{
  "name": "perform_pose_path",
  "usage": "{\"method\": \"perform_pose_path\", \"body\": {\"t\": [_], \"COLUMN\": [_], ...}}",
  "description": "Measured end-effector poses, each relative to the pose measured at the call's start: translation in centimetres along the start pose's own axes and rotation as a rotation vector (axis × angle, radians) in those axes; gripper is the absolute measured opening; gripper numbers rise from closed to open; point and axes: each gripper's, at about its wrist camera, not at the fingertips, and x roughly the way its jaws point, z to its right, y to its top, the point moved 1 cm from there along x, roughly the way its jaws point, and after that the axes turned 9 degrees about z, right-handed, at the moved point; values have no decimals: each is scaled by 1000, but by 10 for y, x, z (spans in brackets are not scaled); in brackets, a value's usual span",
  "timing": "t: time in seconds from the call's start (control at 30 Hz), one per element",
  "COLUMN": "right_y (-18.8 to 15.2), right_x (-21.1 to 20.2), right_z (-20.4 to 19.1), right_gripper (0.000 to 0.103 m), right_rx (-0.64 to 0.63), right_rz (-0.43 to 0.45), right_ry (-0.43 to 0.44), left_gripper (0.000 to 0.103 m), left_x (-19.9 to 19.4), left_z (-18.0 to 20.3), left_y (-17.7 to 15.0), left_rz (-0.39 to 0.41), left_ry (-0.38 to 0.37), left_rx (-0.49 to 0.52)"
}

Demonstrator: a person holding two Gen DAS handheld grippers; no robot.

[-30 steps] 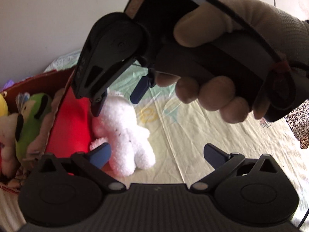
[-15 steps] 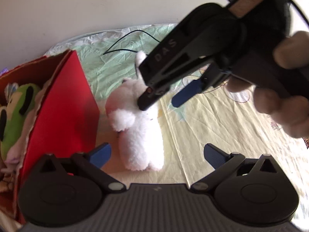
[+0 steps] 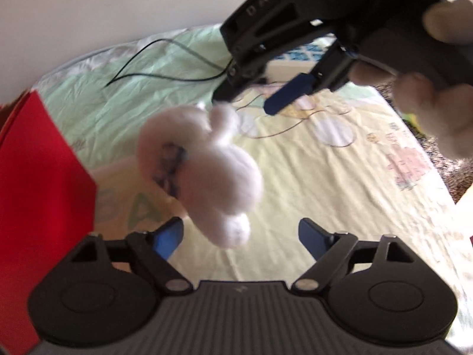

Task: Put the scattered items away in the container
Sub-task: 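Grasp the white bunny with checked ears by its head with the right gripper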

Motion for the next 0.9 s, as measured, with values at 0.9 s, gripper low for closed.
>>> {"method": "perform_pose_path", "body": {"t": [0.9], "right_y": [-34], "right_x": [4], "right_z": [33], "right_gripper": [66], "right_rx": [241], "right_rz": [-63], "right_ry": [269], "left_gripper": [79], "left_x": [35], "left_z": [-50], "left_y": [9], "left_rz": [-63], "left_ry": [-151], "left_rx": [-298]}}
